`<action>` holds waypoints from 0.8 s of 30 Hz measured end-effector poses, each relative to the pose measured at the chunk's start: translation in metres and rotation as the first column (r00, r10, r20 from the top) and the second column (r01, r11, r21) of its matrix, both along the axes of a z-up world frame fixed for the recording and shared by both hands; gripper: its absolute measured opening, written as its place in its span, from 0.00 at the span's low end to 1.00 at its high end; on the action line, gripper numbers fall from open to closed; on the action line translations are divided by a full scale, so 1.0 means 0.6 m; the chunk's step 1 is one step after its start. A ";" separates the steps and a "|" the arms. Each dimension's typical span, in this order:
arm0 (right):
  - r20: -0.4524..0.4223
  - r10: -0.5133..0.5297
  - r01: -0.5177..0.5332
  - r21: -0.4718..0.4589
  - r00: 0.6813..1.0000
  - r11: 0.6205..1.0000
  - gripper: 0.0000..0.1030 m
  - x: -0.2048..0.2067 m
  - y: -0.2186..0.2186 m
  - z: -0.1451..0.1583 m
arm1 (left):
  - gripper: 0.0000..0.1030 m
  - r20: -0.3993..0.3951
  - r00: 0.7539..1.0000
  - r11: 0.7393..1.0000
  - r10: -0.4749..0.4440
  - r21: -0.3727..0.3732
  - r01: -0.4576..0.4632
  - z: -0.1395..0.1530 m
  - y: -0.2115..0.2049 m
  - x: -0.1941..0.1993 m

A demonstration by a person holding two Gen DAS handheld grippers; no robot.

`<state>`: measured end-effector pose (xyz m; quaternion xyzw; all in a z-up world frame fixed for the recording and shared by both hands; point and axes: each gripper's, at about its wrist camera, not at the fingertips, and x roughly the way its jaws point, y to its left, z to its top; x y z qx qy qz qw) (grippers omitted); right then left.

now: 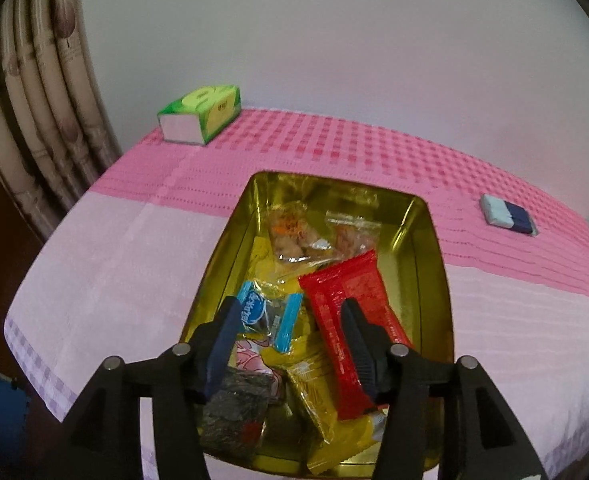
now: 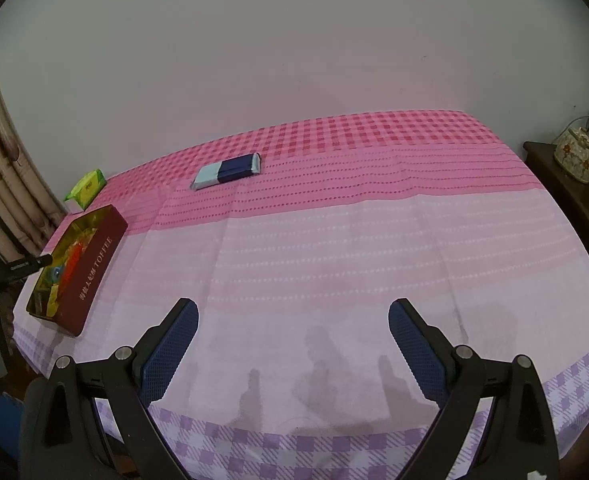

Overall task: Organize snacks
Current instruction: 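Lower the blue candy into the tin and open the left gripper, then reach the right tool to the light-blue and navy bar and grasp it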

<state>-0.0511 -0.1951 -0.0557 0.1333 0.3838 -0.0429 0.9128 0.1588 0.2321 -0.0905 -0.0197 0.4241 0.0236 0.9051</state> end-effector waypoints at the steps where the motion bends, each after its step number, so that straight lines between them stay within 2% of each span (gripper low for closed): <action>1: -0.001 0.000 0.000 -0.002 1.000 1.000 0.92 0.000 0.001 0.000 | 0.52 0.010 1.000 1.000 -0.006 -0.007 0.006 0.005 0.000 -0.004; 10: -0.014 0.003 -0.004 -0.018 1.000 1.000 0.92 0.002 0.006 -0.007 | 0.52 0.079 0.997 0.997 -0.018 -0.077 0.024 0.046 0.013 -0.069; 15: -0.031 0.004 -0.005 -0.036 1.000 0.999 0.92 0.007 0.012 -0.016 | 0.55 0.114 0.993 0.996 -0.039 -0.079 0.048 0.062 0.017 -0.133; 20: -0.056 0.037 -0.039 -0.044 0.998 0.998 0.92 0.038 0.032 -0.034 | 0.58 0.143 0.979 0.989 -0.145 -0.003 0.147 0.055 -0.012 -0.215; 24: -0.084 0.116 -0.121 -0.061 0.990 0.991 0.92 0.100 0.067 -0.049 | 0.58 0.135 0.957 0.966 -0.255 0.006 0.257 0.032 -0.046 -0.254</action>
